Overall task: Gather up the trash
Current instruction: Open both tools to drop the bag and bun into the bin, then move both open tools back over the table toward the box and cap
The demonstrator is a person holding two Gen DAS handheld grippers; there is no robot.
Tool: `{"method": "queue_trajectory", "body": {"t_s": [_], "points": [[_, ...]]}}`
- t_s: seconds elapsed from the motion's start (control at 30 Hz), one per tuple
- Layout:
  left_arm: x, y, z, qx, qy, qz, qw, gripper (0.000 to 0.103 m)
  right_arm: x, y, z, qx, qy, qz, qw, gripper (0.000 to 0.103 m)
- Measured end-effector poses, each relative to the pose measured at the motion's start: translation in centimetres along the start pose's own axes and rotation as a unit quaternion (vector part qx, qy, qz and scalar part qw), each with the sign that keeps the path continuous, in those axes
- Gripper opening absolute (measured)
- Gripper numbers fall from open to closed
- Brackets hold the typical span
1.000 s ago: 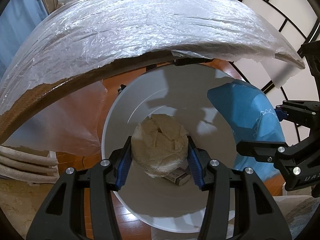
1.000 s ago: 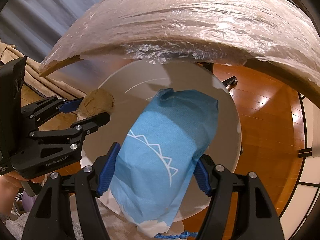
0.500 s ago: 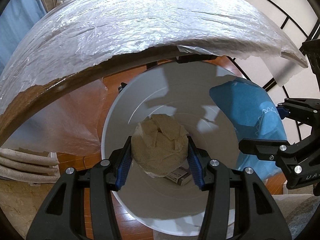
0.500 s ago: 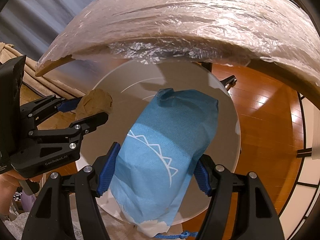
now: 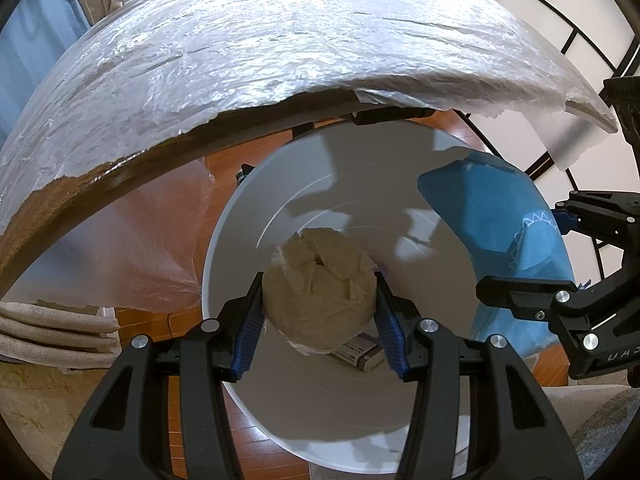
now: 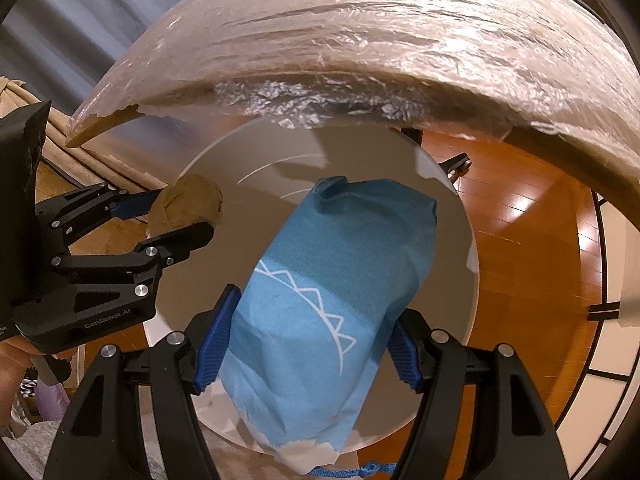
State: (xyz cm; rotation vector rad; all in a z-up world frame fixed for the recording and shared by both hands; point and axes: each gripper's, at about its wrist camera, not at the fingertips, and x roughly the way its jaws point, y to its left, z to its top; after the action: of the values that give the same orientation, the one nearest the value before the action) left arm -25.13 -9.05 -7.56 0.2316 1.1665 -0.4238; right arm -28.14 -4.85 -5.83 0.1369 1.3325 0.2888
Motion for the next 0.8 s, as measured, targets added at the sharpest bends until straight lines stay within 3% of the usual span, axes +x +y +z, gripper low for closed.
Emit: {"method": "queue_trajectory", "body": {"t_s": [0.07,0.1,0.13,0.17,0.4,0.7,0.8], "points": [[-0.3,0.2,-0.1,0.0,-0.007,-0.013,0.9999,0.055,-0.2,0.3,-0.2,-0.01,-0.005,-0.012,1.0,0.072],[-0.5,0.2,0.0,0.0,-0.01,-0.017,0.9998,0.073,-0.3,0.5,-0.3,-0.016,-0.008,-0.018,1.0,0.078],[-0.6,0.3,-0.1,-0.001,-0.015,-0.015,0.9998,0.088,-0.6,0.7,-0.4,-0.023,-0.013,-0.026,0.999,0.091],[-1.0,0.3,-0.1,-0.002,-0.024,-0.011,0.9996,0.089,-1.2,1.0,-0.7,-0.034,-0.028,-0.042,0.998,0.096],[-3.7,1.1,-0.2,-0.003,-0.048,-0.023,0.9986,0.089,-4.6,2.5,-2.5,-0.105,-0.072,-0.123,0.984,0.097],[-8.6,2.0,0.1,-0.01,-0.09,-0.021,0.9956,0.089,-9.6,2.6,-2.3,-0.084,-0.143,-0.119,0.979,0.097],[-9.7,2.0,1.0,-0.008,-0.094,-0.005,0.9956,0.089,-10.5,3.0,-1.6,-0.08,-0.158,-0.112,0.978,0.097]]}}
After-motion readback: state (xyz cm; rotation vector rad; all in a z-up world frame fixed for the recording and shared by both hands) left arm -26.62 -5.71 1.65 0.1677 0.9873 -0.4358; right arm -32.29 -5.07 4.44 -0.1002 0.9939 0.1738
